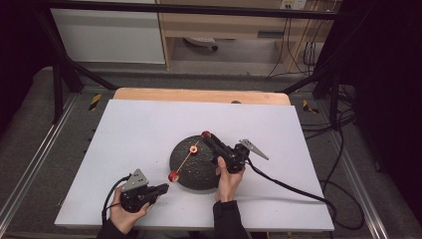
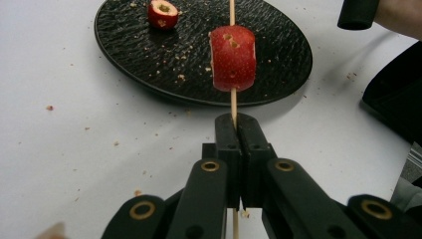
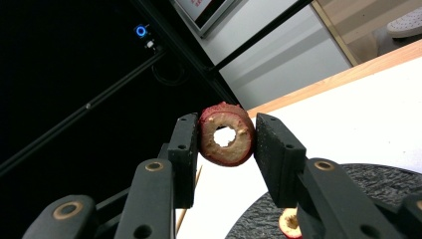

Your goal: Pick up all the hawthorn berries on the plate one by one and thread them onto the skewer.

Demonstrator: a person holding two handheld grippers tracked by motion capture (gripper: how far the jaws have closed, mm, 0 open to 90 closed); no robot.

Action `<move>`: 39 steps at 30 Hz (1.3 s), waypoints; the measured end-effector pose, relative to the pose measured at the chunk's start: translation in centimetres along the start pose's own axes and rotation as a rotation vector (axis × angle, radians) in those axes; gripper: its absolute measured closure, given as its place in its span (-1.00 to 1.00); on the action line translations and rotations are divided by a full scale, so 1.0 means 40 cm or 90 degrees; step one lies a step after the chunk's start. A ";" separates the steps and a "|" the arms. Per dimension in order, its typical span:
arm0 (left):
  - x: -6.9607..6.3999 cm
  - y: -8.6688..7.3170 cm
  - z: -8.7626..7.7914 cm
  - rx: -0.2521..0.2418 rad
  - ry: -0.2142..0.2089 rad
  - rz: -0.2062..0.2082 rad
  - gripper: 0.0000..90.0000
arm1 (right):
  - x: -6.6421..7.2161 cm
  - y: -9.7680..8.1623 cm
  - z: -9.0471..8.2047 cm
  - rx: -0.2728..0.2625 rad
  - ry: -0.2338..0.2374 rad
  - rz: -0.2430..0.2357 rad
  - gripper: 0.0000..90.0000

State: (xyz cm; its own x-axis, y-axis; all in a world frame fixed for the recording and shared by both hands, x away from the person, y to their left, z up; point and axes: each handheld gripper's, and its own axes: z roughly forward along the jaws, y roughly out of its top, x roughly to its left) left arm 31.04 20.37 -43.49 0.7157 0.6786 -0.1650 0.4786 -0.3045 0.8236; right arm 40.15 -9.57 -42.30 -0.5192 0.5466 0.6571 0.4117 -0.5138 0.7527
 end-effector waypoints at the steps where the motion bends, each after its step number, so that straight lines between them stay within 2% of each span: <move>1: -0.002 0.001 0.002 0.001 -0.001 0.000 0.97 | 0.000 0.000 0.001 -0.002 0.001 0.003 0.40; 9: -0.013 0.002 0.018 0.001 0.000 0.004 0.97 | -0.004 -0.004 0.004 -0.016 0.009 0.019 0.40; 26: -0.024 0.004 0.032 -0.017 0.011 0.006 0.97 | -0.007 -0.018 0.005 -0.019 0.028 0.043 0.40; 31: -0.030 0.006 0.043 -0.028 0.012 -0.007 0.97 | -0.008 -0.024 0.006 -0.020 0.032 0.053 0.40; 39: -0.042 0.017 0.066 -0.042 0.027 -0.013 0.97 | -0.011 -0.031 0.007 -0.017 0.034 0.059 0.40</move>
State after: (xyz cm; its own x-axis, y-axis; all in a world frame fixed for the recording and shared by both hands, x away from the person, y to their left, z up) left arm 31.51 17.27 -44.08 0.6836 0.7121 -0.1598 0.4570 -0.2470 0.8545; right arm 40.08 -8.96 -43.51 -0.5195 0.4603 0.7199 0.4398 -0.5784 0.6871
